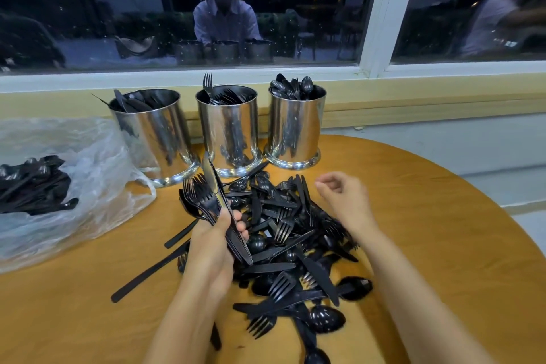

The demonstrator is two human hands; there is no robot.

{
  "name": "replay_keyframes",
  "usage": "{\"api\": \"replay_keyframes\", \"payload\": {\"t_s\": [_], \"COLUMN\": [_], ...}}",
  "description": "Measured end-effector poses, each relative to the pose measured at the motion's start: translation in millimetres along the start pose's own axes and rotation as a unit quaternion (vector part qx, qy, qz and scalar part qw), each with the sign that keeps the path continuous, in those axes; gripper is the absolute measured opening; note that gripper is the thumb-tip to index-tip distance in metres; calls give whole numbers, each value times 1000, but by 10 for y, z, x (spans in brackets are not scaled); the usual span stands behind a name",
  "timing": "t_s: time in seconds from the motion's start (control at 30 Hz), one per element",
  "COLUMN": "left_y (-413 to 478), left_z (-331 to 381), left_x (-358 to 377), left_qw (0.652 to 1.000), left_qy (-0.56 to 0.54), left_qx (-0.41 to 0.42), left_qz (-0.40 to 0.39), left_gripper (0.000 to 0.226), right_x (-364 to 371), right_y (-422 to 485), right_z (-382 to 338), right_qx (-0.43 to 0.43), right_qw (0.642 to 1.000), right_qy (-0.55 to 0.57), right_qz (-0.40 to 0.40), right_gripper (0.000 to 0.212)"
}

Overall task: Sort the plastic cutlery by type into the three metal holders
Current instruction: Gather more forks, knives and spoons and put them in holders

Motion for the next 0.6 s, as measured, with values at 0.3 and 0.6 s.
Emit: {"api": "replay_keyframes", "payload": {"t_s": [0.3, 0.6], "left_y": [20, 19], "left_z": [-33, -51], "left_x": [-9, 16], "left_qw": [1000, 1000], "left_qy": [0, 0], "left_qx": [-7, -9], "left_qz": [-12, -16], "left_gripper": [18, 17], "right_x": [427, 122], "right_y": [537, 656], "right_z": [211, -205], "right_qx": [99, 87], "right_qw": [988, 979], "right_qy": [-79, 171], "right_qz": [-85, -62], "right_gripper": [54, 12]}}
Point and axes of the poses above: each hand's wrist, its own y-axis towards the middle knuckle, its own x-axis out of the palm, z = x × y, the point moved 9 cm from there along y, towards the middle knuckle, and after that the axes turned 4 degrees about y, right-handed, at the moved point
